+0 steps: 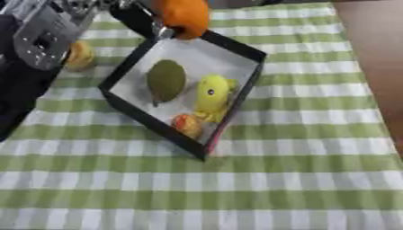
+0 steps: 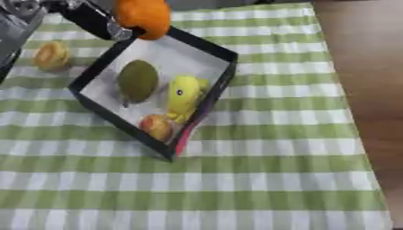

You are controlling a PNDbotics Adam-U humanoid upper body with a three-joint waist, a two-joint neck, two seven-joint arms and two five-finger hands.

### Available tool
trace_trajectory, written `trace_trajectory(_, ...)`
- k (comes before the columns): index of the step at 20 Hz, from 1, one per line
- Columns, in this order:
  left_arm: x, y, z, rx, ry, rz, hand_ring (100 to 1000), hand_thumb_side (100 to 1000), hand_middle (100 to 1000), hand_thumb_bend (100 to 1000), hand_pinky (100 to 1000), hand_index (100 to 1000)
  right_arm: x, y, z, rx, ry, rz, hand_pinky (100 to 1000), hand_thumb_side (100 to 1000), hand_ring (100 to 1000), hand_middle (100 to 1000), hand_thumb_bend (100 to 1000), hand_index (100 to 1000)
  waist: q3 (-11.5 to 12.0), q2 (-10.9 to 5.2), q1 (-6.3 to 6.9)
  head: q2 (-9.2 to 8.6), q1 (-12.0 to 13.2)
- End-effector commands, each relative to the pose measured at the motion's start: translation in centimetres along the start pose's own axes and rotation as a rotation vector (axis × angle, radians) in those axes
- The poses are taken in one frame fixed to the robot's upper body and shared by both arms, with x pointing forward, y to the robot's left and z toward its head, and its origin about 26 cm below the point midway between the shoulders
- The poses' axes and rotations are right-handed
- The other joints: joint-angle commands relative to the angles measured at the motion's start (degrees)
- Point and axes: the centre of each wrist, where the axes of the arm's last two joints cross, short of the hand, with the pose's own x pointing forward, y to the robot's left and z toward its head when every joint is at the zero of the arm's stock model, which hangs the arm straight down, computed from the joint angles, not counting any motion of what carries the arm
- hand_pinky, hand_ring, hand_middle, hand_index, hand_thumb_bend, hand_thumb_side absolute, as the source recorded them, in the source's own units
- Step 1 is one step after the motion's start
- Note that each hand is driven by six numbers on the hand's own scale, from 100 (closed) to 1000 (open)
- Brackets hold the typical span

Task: Pick up objects on the table and place them in the box.

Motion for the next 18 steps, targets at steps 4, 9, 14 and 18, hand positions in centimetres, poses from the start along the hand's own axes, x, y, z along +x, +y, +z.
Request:
trace_trajectory(4,-1.4,-0.9,-0.7,-0.110,0.010,-0.061,661,100,590,412,685,555,1.0,-0.5,-0.3,0.016,-0.014,0.032,1000,380,774,652,100,813,-0.1,-2.08,0.85,-0.10,0.3)
trace_trajectory(9,-2.5,-2.1,-0.8,-0.217,0.020,-0.031,699,100,635,373,721,607,1.1,-0.5,-0.3,0.016,-0.014,0.032,1000,382,774,652,100,812,-0.1,-2.08,0.98,-0.10,0.5)
trace_trajectory(14,-2.9,-2.3,-0.6,-0.303,0.000,0.001,749,100,694,343,764,659,1.1,-0.5,-0.3,0.016,-0.013,0.030,1000,380,774,652,100,812,-0.1,-2.17,0.97,-0.10,0.6)
trace_trajectory(18,-3.1,-1.5,-0.2,-0.334,0.002,0.024,869,370,831,412,871,913,1.0,-0.4,-0.3,0.018,-0.011,0.030,1000,384,774,652,100,812,-0.1,-2.23,0.92,-0.10,0.6)
